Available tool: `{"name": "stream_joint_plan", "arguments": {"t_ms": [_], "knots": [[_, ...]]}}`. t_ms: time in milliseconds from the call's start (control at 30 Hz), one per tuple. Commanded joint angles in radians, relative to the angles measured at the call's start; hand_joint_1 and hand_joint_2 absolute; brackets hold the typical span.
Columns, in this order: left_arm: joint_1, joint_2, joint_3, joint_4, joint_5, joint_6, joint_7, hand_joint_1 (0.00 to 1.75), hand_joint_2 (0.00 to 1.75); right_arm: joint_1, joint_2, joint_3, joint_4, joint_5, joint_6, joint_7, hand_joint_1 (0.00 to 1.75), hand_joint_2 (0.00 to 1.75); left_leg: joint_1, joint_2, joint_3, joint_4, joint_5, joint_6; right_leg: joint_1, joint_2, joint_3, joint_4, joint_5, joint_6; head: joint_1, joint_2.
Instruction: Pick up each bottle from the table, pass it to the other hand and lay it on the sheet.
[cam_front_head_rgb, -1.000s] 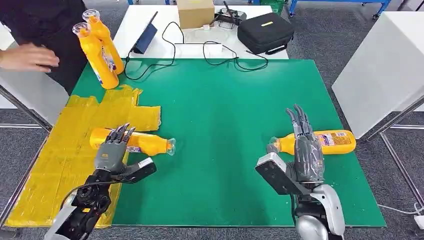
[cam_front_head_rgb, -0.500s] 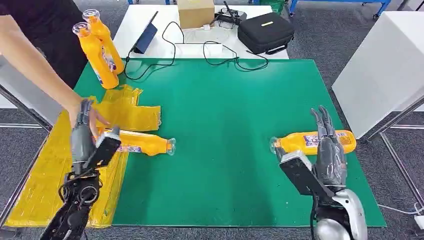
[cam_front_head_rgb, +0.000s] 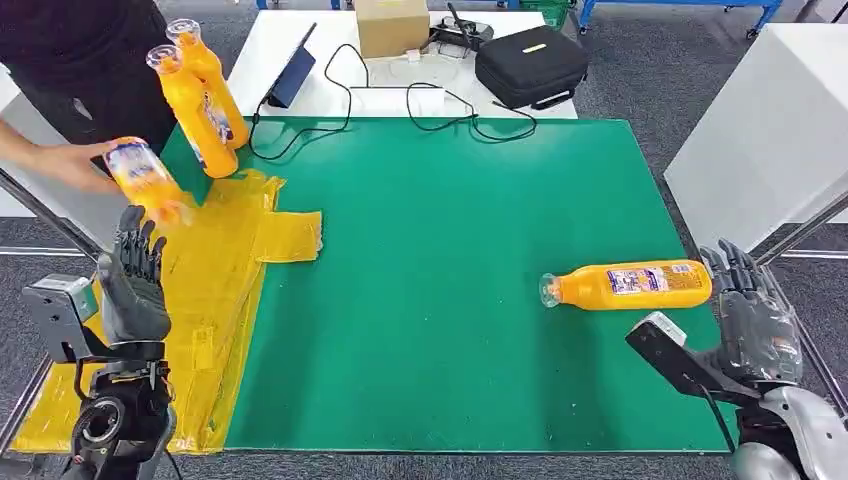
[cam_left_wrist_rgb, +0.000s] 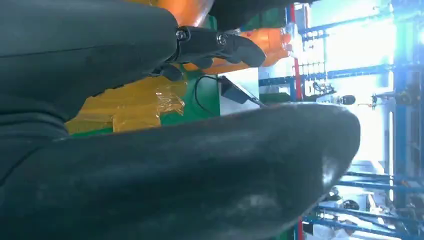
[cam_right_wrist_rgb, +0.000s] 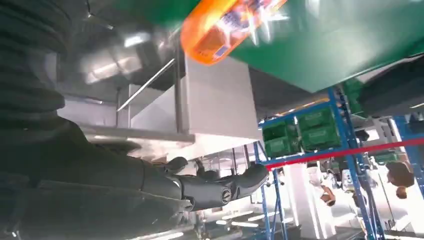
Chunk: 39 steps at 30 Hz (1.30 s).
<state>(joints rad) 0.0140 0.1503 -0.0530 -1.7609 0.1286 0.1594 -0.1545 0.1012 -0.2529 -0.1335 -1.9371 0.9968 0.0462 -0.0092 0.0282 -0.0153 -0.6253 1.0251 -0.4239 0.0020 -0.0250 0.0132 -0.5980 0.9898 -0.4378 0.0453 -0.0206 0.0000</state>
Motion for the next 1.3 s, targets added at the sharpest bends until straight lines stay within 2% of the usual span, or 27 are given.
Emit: {"name": "stream_joint_plan", "arguments": {"t_ms": [33,100,167,333,467,567,633,700,867,1033,1100,1133,1300], "knots": [[-0.001,0.010,0.006,0.001,0.005,-0.002,0.003,0.00,0.00,-0.032,-0.033,-0.018,0.081,-0.001,0.011,0.008,0.00,1.75,0.000,0.002,0.002,-0.001,-0.001,0.001,0.001,0.000,0.002,-0.001,0.000,-0.002,0.000,0.000],[-0.001,0.010,0.006,0.001,0.005,-0.002,0.003,0.00,0.00,-0.032,-0.033,-0.018,0.081,-0.001,0.011,0.008,0.00,1.75,-0.001,0.003,0.006,-0.002,-0.002,0.002,0.001,0.000,0.006,-0.002,-0.001,-0.003,0.000,0.000],[0.004,0.044,-0.010,0.011,0.002,-0.010,0.004,0.00,0.00,-0.024,-0.107,-0.010,0.106,0.019,0.019,0.036,0.00,1.75,0.000,0.003,0.005,-0.001,-0.001,0.002,0.001,0.000,0.005,-0.002,-0.001,-0.003,0.000,0.000],[0.016,0.056,0.005,0.008,0.031,-0.031,0.004,0.00,0.00,-0.020,-0.272,-0.063,0.223,-0.019,0.053,0.045,0.00,1.75,-0.001,0.000,0.002,0.000,-0.001,0.002,-0.001,-0.001,0.003,-0.001,0.000,-0.001,0.000,0.000],[0.010,0.062,0.000,0.000,-0.012,-0.023,-0.001,0.00,0.00,-0.106,-0.304,-0.044,0.345,-0.030,0.098,0.027,0.00,1.75,-0.003,0.002,0.004,-0.001,-0.001,0.002,-0.002,0.000,0.004,-0.002,0.000,-0.002,0.000,0.000],[0.002,0.060,-0.008,0.010,-0.010,-0.036,0.012,0.00,0.00,-0.220,-0.332,0.026,0.498,-0.037,0.129,0.011,0.00,1.75,-0.003,0.005,0.004,-0.001,-0.001,0.002,-0.002,0.003,0.004,-0.002,0.001,-0.002,0.000,0.000],[-0.007,0.058,-0.013,0.021,-0.011,-0.039,0.013,0.00,0.00,-0.298,-0.345,0.084,0.605,-0.038,0.133,0.007,0.00,1.75,-0.003,0.004,0.003,-0.001,0.000,0.002,-0.002,0.003,0.003,-0.002,0.002,-0.001,0.000,0.000],[-0.017,0.060,-0.016,0.027,-0.010,-0.043,0.015,0.00,0.00,-0.333,-0.353,0.130,0.657,-0.014,0.121,0.020,0.00,1.75,-0.003,0.005,0.005,-0.002,0.000,0.002,-0.002,0.004,0.004,-0.003,0.003,-0.001,0.000,0.000],[-0.017,0.058,0.006,0.014,-0.006,-0.043,0.018,0.00,0.00,-0.347,-0.359,0.156,0.662,-0.015,0.104,0.030,0.00,1.75,-0.003,0.003,0.005,-0.002,0.001,0.004,-0.002,0.000,0.005,-0.003,0.002,-0.001,0.000,0.000],[-0.012,0.050,0.020,0.009,-0.006,-0.043,0.015,0.00,0.00,-0.422,-0.331,0.228,0.715,-0.021,0.089,0.013,0.00,1.75,-0.003,0.004,0.003,-0.001,0.001,0.004,-0.002,0.002,0.003,-0.002,0.002,0.000,0.000,0.000],[-0.011,0.049,0.024,0.009,0.000,-0.045,0.014,0.00,0.00,-0.450,-0.324,0.264,0.735,-0.027,0.086,0.007,0.00,1.75,-0.003,0.007,0.008,-0.003,0.001,0.005,-0.002,0.004,0.007,-0.003,0.002,-0.002,0.000,0.000],[-0.010,0.046,0.028,0.006,0.001,-0.044,0.014,0.00,0.00,-0.465,-0.321,0.285,0.748,-0.033,0.086,0.001,0.00,1.75,-0.003,0.004,0.003,-0.001,0.002,0.004,-0.002,0.002,0.003,-0.002,0.003,0.000,0.000,0.000],[-0.008,0.042,0.031,0.000,0.001,-0.043,0.014,0.00,0.00,-0.479,-0.314,0.304,0.760,-0.033,0.087,0.001,0.00,1.75,-0.003,0.005,0.005,-0.002,0.001,0.004,-0.002,0.002,0.004,-0.002,0.002,-0.001,0.000,0.000]]}}
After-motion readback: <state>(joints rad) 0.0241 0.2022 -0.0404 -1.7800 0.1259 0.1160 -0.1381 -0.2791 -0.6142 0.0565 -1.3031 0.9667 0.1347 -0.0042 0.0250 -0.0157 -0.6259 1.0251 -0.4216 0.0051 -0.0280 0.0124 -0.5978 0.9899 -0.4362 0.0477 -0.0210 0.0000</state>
